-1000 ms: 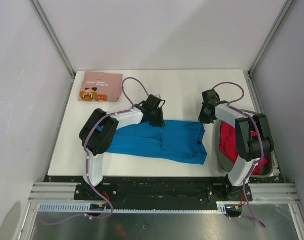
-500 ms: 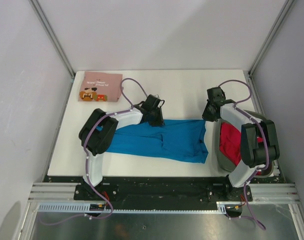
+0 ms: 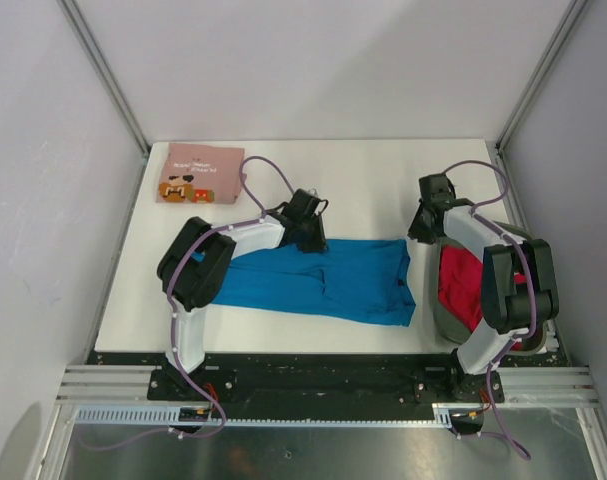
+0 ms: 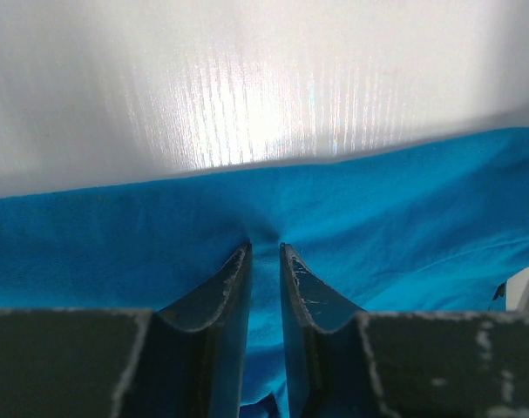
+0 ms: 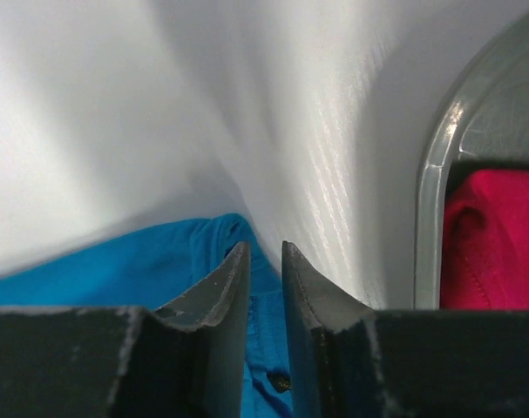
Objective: Fold and stack the t-shirts
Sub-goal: Fold the other side of the tshirt into a rectangle, then rotate the tshirt 90 degrees
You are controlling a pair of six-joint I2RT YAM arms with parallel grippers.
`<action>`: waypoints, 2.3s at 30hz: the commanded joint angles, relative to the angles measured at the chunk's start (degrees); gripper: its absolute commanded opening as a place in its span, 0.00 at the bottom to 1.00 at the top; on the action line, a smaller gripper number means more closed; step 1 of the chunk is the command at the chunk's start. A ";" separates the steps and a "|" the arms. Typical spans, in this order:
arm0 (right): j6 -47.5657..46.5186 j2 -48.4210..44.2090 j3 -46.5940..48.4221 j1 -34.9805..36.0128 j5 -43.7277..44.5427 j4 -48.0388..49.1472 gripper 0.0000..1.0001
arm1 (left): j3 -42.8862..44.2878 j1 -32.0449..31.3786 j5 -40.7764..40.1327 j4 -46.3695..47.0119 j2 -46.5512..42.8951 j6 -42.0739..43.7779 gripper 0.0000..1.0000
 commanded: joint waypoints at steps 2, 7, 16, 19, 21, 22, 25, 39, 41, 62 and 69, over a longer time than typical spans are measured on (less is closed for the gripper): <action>0.15 -0.54 1.70 0.71 -1.90 2.48 0.29 | -1.83 1.14 -3.90 -3.90 1.32 0.76 0.26; -1.57 1.55 2.83 3.19 -0.48 3.31 0.32 | -1.82 1.19 -3.83 -3.88 1.28 0.76 0.26; -0.21 -0.75 0.62 8.14 4.90 -0.55 0.28 | -1.44 1.21 -3.32 -3.87 1.40 0.98 0.26; 0.27 -1.86 -1.65 8.17 5.22 -0.68 0.14 | -1.36 1.17 -3.17 -3.87 1.48 1.02 0.26; 0.60 -2.03 -3.27 7.11 5.13 -0.44 0.08 | -1.24 1.15 -3.12 -3.91 1.49 1.03 0.26; 0.75 -2.06 -3.92 6.32 4.74 -0.12 0.07 | -1.18 1.14 -3.11 -3.87 1.50 1.03 0.26; 0.65 -1.91 -4.84 4.48 3.98 0.75 0.06 | -1.04 1.14 -3.01 -3.86 1.67 1.03 0.26; 1.87 -12.59 -6.35 4.38 -3.84 -2.66 0.23 | 2.65 1.18 1.16 -3.85 -0.65 5.02 0.35; 3.90 -16.98 -9.10 6.14 -5.00 -3.66 0.31 | 3.65 1.15 1.89 -3.86 -2.38 6.07 0.38; 44.87 -40.80 -34.30 25.89 -10.54 -6.30 0.59 | 1.02 1.72 4.82 -4.04 -19.23 7.51 0.47; 50.15 -40.95 -38.27 25.96 -9.18 -0.48 0.59 | -1.45 2.71 4.65 -4.17 -21.81 7.78 0.47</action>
